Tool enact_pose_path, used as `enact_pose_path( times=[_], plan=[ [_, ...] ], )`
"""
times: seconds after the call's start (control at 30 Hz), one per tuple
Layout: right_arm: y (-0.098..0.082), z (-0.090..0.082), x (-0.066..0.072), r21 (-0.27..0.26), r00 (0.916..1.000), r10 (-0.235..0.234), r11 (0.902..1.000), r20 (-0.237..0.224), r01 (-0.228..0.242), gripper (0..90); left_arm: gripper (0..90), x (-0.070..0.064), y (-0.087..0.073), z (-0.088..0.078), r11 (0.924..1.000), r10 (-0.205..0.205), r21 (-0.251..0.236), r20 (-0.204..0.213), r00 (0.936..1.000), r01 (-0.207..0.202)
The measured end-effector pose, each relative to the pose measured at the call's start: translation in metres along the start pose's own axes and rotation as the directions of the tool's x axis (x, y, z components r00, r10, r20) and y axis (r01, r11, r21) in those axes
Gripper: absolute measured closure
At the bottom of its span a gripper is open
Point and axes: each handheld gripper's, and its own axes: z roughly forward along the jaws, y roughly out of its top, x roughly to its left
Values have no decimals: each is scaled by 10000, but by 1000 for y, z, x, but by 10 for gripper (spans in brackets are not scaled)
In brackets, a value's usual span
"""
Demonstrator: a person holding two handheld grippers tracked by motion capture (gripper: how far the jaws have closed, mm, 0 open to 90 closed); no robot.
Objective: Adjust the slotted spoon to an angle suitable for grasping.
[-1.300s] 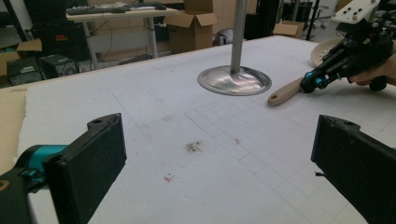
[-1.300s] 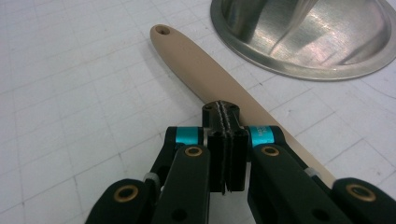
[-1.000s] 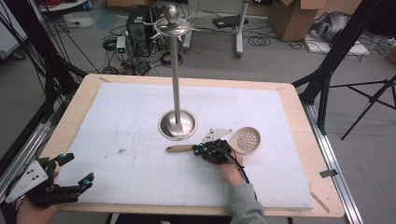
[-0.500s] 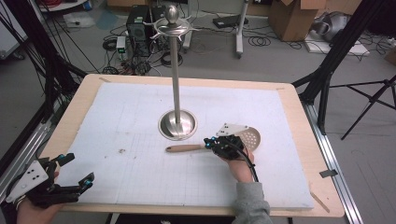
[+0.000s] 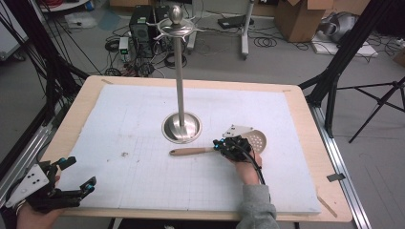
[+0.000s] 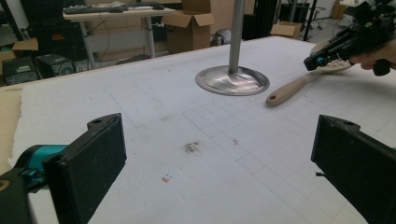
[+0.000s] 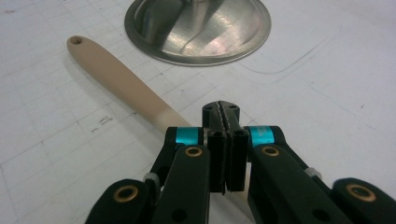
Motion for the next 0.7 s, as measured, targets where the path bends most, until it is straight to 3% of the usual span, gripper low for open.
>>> enact_pose_path(
  times=[0.5, 0.7],
  plan=[
    [-1, 4, -8, 247, 9995, 52, 9997, 324, -60, 900, 37, 0, -1, 0, 10000, -65, -20, 25, 10000, 65],
    [-1, 6, -9, 567, 9972, -48, 9984, 748, 5, 900, 37, 0, -1, 0, 10000, -74, -22, 30, 10000, 74]
  ],
)
